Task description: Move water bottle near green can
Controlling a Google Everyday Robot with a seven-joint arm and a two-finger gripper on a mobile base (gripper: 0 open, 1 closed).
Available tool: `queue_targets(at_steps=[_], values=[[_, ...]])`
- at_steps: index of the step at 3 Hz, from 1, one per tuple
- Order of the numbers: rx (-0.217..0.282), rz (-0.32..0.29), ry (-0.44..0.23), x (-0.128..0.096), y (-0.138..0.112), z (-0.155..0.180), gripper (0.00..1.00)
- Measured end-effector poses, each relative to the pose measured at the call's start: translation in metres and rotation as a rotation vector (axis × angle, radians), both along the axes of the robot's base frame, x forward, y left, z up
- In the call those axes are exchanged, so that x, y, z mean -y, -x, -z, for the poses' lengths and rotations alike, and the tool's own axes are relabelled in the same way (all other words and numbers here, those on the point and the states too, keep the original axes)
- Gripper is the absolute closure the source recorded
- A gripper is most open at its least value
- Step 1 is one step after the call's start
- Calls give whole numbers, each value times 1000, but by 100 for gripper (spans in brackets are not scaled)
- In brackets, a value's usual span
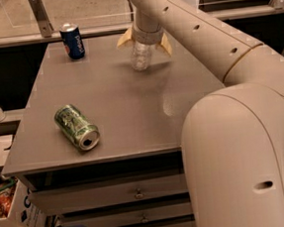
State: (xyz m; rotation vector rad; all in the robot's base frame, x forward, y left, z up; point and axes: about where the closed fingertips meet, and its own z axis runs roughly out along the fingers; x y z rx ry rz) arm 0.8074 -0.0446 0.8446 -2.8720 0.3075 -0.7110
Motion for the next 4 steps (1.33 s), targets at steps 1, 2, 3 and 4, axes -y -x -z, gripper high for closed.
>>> queue_targets(at_steps=[1, 2, 3, 4], values=[[-14, -24, 31, -6, 0, 5, 20], [-41, -52, 50, -10, 5, 11, 43], [-57, -65, 54, -7, 8, 10, 66], [-83, -67, 37, 1, 17, -2, 89]])
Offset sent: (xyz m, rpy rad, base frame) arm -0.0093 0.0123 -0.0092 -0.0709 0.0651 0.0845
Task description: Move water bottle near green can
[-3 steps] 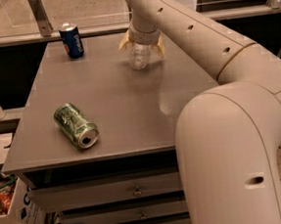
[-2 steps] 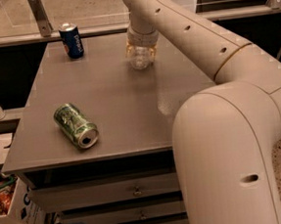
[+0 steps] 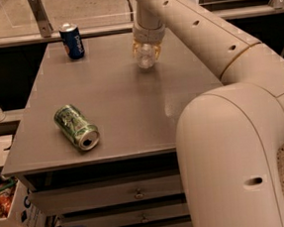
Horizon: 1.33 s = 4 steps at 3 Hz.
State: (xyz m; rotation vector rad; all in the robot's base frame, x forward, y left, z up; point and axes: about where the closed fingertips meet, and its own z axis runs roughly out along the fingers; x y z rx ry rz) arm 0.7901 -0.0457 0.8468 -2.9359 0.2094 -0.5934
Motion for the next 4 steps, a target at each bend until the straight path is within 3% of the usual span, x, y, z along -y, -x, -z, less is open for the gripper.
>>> queue_targets(at_steps=[1, 4], values=[[-50, 11, -64, 11, 21, -12, 100], [-210, -47, -266, -7, 124, -21, 100]])
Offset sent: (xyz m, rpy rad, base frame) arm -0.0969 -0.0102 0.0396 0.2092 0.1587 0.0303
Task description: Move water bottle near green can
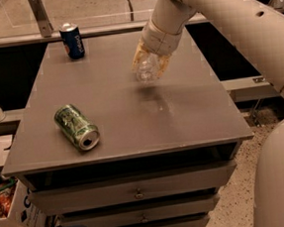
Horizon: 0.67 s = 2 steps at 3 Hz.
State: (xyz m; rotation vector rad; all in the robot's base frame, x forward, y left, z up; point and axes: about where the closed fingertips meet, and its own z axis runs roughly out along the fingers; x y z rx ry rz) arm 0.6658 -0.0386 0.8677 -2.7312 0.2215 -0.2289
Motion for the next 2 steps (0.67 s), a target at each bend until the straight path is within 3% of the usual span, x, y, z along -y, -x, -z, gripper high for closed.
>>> queue_targets(at_steps=[2], values=[[16, -22, 16, -6, 6, 5, 100]])
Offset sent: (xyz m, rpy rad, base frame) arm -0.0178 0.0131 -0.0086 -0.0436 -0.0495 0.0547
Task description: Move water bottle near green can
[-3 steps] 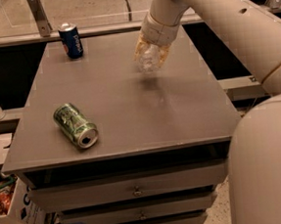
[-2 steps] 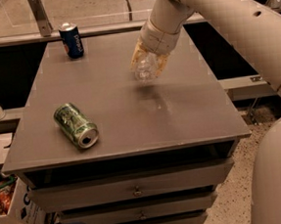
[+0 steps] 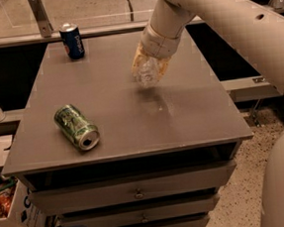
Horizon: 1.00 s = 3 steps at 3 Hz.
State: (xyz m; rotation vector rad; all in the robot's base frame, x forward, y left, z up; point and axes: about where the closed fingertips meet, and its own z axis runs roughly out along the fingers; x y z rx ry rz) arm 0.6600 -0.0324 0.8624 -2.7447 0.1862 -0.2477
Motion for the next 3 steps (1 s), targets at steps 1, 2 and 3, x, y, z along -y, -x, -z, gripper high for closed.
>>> queue_targets(at_steps=[1, 2, 3], values=[[37, -64, 35, -18, 17, 3, 100], [79, -143, 47, -37, 40, 1, 100], [106, -231, 52, -57, 68, 5, 100]])
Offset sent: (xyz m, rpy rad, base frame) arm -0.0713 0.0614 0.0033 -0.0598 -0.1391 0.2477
